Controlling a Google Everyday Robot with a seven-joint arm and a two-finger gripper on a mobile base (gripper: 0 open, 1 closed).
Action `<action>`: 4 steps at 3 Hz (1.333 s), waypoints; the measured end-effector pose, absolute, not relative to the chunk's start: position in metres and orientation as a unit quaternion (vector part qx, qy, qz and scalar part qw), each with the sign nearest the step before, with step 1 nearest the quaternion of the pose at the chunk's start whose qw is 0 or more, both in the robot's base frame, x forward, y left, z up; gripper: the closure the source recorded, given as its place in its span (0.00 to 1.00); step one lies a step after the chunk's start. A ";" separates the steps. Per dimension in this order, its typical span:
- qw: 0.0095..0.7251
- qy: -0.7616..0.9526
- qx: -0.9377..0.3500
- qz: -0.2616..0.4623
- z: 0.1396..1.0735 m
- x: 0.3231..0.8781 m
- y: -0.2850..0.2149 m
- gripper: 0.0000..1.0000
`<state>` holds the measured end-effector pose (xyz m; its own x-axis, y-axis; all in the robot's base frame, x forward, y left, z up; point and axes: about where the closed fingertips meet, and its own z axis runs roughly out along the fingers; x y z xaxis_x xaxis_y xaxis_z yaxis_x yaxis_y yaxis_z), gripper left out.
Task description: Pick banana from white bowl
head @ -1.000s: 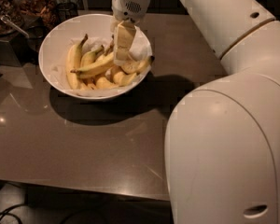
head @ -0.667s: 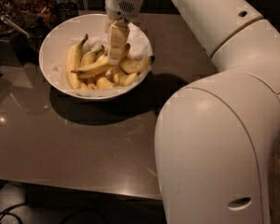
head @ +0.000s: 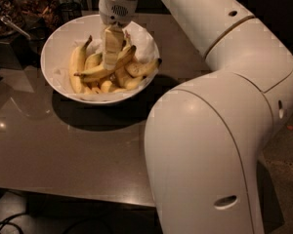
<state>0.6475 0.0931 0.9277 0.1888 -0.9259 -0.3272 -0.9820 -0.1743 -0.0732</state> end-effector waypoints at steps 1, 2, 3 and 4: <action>0.115 0.630 -0.760 0.109 0.911 0.646 0.099 0.39; 0.098 0.632 -0.760 0.114 0.898 0.642 0.102 0.43; 0.086 0.632 -0.761 0.116 0.889 0.639 0.104 0.40; 0.083 0.635 -0.761 0.103 0.887 0.636 0.103 0.60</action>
Offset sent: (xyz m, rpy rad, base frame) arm -0.0401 -0.0140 -0.0413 -0.1582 0.1920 0.0420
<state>0.6358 0.1026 0.8871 0.1733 -0.9496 -0.2613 -0.9835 -0.1807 0.0044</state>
